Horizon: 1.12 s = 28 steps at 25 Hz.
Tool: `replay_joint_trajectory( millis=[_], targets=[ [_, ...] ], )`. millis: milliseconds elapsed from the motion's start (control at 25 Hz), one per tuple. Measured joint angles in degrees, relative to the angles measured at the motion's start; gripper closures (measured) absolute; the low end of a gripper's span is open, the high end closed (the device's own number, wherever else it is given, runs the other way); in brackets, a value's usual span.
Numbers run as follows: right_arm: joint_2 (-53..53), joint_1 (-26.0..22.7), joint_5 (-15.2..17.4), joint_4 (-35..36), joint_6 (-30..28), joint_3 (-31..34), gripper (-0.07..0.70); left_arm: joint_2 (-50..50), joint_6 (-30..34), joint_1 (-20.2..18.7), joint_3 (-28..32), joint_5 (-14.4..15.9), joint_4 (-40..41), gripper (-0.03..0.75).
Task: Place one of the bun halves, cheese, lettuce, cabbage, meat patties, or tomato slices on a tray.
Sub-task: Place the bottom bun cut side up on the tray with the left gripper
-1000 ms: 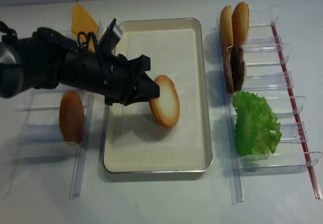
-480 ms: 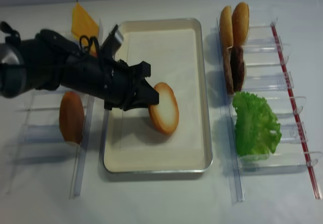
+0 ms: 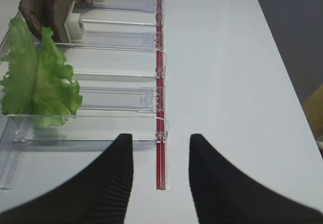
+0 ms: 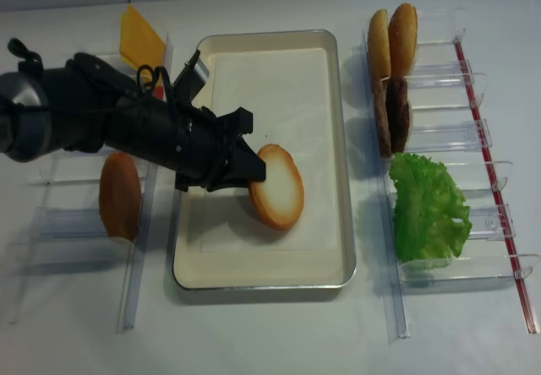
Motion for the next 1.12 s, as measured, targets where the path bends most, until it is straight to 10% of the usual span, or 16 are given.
replay_joint_trajectory(
  millis=[480, 800, 1120],
  targets=[
    [0.0, 0.0, 0.0, 0.0, 0.0, 0.0, 0.358, 0.0, -0.13, 0.0, 0.0, -1.36, 2.99, 0.559],
    [0.0, 0.0, 0.0, 0.0, 0.0, 0.0, 0.358, 0.46, 3.92, 0.0, 0.0, -2.44, 4.52, 0.223],
    [0.0, 0.0, 0.0, 0.0, -0.1, 0.0, 0.358, 0.46, 4.43, 0.0, -4.08, -0.55, 6.64, 0.179]
  ],
)
